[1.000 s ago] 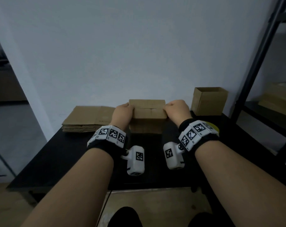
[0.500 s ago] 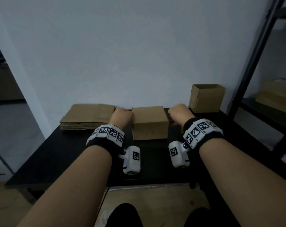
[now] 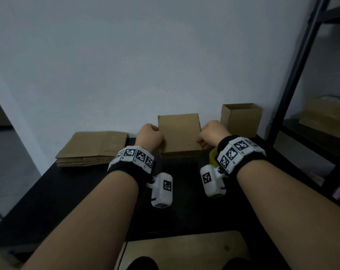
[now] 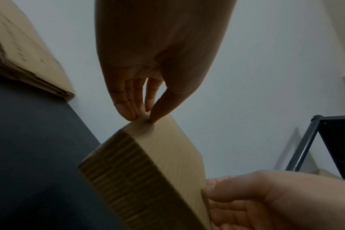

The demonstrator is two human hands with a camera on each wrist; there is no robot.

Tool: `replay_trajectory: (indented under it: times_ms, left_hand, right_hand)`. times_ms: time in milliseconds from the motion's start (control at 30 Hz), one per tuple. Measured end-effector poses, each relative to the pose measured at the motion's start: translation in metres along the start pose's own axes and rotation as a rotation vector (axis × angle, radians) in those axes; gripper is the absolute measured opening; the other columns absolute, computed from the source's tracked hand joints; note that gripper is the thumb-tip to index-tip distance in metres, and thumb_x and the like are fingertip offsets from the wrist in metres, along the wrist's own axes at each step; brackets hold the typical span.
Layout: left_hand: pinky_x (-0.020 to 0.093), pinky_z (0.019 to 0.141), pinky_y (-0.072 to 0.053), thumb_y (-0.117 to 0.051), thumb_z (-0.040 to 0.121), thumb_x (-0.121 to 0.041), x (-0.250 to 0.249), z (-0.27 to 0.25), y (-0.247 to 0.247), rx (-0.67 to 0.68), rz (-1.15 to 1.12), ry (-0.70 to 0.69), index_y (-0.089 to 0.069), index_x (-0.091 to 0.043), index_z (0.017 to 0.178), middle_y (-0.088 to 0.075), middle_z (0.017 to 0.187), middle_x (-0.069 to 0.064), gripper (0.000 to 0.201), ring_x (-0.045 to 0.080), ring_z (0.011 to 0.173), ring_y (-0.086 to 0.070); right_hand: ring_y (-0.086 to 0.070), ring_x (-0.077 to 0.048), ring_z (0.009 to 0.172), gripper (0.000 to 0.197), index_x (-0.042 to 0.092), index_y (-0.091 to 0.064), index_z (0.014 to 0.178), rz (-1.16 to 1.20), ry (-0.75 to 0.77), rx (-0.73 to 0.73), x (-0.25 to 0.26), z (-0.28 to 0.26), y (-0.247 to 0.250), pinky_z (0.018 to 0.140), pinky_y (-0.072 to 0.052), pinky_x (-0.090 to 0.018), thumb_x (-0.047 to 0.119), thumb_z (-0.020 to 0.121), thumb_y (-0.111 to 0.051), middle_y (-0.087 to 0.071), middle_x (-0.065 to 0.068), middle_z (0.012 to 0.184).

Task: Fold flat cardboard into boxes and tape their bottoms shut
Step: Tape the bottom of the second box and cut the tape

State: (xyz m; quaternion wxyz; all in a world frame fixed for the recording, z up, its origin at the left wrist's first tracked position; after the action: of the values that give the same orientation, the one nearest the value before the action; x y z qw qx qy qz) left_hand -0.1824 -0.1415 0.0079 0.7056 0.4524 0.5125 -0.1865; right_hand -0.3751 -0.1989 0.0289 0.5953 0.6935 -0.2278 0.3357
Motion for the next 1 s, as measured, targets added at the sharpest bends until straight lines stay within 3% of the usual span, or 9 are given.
replay_trajectory:
  times_ms: [167,333,433,500,600,700,867,1000]
  left_hand:
    - [0.044,0.086,-0.055,-0.06,0.071,-0.008,-0.02,0.019,-0.03,0.044,0.001,-0.051,-0.058,-0.013,0.101,-0.068,0.098,0.013,0.03,0.03,0.094,-0.065]
    - [0.041,0.086,-0.053,-0.059,0.076,-0.006,-0.038,0.028,-0.057,0.078,0.049,-0.09,-0.05,-0.016,0.082,-0.065,0.095,0.01,0.015,0.027,0.091,-0.062]
    - [0.042,0.09,-0.052,-0.06,0.078,-0.008,-0.042,0.039,-0.073,0.106,0.05,-0.084,-0.052,-0.013,0.102,-0.064,0.106,0.013,0.027,0.029,0.1,-0.062]
    - [0.041,0.091,-0.052,-0.059,0.08,-0.007,-0.042,0.048,-0.083,0.119,0.059,-0.071,-0.051,-0.013,0.106,-0.063,0.106,0.013,0.028,0.028,0.1,-0.061]
    - [0.037,0.085,-0.051,-0.057,0.082,-0.006,-0.042,0.057,-0.094,0.155,0.109,-0.06,-0.05,-0.013,0.094,-0.063,0.1,0.012,0.016,0.026,0.095,-0.061]
    - [0.039,0.087,-0.052,-0.055,0.084,-0.006,-0.04,0.063,-0.104,0.184,0.154,-0.062,-0.048,-0.014,0.081,-0.061,0.095,0.012,0.011,0.027,0.091,-0.06]
    - [0.041,0.091,-0.052,-0.055,0.083,-0.007,-0.038,0.07,-0.12,0.21,0.142,-0.059,-0.055,-0.011,0.091,-0.066,0.105,0.017,0.009,0.03,0.1,-0.063]
    - [0.04,0.093,-0.051,-0.058,0.083,-0.01,-0.037,0.074,-0.132,0.231,0.129,-0.049,-0.054,-0.004,0.126,-0.065,0.114,0.015,0.044,0.027,0.107,-0.061]
  right_hand:
    - [-0.068,-0.038,0.092,0.023,-0.009,-0.058,0.113,0.058,-0.042,-0.03,-0.006,0.026,0.02,0.086,-0.056,-0.05,-0.003,0.091,-0.053,-0.068,-0.026,0.099]
    - [-0.062,-0.039,0.109,0.034,-0.011,-0.056,0.122,0.067,-0.042,-0.051,-0.015,0.053,0.036,0.092,-0.054,-0.044,0.001,0.091,-0.048,-0.062,-0.027,0.116]
    - [-0.061,-0.035,0.107,0.03,-0.011,-0.056,0.119,0.029,-0.088,-0.033,-0.024,0.067,0.04,0.093,-0.051,-0.038,0.004,0.096,-0.045,-0.062,-0.024,0.115]
    - [-0.058,-0.035,0.117,0.035,-0.01,-0.053,0.127,0.036,-0.086,-0.026,-0.029,0.077,0.042,0.099,-0.049,-0.039,0.005,0.096,-0.045,-0.058,-0.024,0.126]
    - [-0.051,-0.033,0.127,0.041,-0.006,-0.047,0.135,0.024,-0.092,0.017,-0.038,0.085,0.04,0.104,-0.046,-0.04,0.005,0.096,-0.046,-0.051,-0.022,0.138]
    - [-0.053,-0.033,0.125,0.041,-0.005,-0.049,0.135,0.043,-0.108,0.054,-0.044,0.095,0.037,0.103,-0.047,-0.04,0.006,0.095,-0.051,-0.053,-0.022,0.136]
    - [-0.052,-0.036,0.125,0.04,-0.008,-0.049,0.133,0.057,-0.124,0.031,-0.047,0.105,0.039,0.105,-0.044,-0.043,0.009,0.097,-0.05,-0.053,-0.024,0.135]
    - [-0.048,-0.034,0.13,0.042,-0.007,-0.046,0.137,0.044,-0.112,-0.012,-0.051,0.11,0.041,0.107,-0.042,-0.041,0.006,0.097,-0.046,-0.049,-0.023,0.14]
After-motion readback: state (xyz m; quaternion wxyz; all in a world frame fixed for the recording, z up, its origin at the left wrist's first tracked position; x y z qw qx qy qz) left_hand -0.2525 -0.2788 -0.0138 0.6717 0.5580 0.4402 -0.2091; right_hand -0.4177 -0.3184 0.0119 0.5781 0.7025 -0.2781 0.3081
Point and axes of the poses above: each hand's wrist, its own z-axis towards the middle knuckle, its own y-axis out of the back of the hand, x = y × z, the point moved 4 cm from there along z, towards the middle knuckle
